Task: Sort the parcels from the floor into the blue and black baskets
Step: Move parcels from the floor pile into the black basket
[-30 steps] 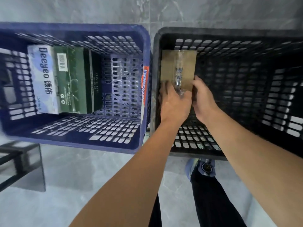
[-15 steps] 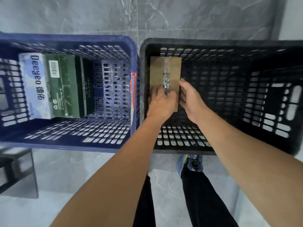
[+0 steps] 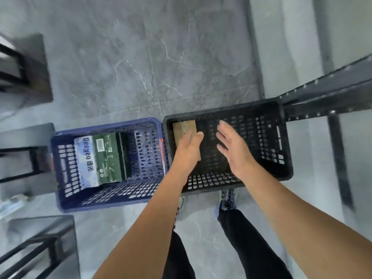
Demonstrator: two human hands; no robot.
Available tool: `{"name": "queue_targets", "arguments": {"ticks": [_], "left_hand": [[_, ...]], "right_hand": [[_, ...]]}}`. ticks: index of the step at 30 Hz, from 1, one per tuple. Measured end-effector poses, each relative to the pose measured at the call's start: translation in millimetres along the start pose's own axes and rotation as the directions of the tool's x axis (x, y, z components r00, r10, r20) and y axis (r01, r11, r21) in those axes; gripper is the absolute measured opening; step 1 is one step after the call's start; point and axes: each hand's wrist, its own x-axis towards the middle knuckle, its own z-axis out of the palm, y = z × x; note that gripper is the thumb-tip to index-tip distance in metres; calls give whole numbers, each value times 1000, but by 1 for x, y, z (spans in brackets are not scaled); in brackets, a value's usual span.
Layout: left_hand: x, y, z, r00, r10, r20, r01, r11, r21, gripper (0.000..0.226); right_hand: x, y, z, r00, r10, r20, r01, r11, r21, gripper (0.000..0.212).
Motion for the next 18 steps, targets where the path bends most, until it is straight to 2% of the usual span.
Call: {"name": "queue_targets", "arguments": {"ticks": [4,9,14,18], "left_hand": [[-61,61,-5,995,48,84,-47,999,-4,62],[-139,129,-9,963,199,181,-218,971,94,64],[-227,183,-9,891,324,318,-376,919,118,56],[-301,207,0,810,388,439,-481,868,121,50]], "right_hand": [[-68,-59,-3,993,-95,-66,100,992,73,52],[-165,-120,-5,956,-219,-193,251,954,163,52],[-267,-150,1,896,-325,-304,395,894,209,55],[-346,-159,-1,802,-390,-453,529,817,232,50]]}}
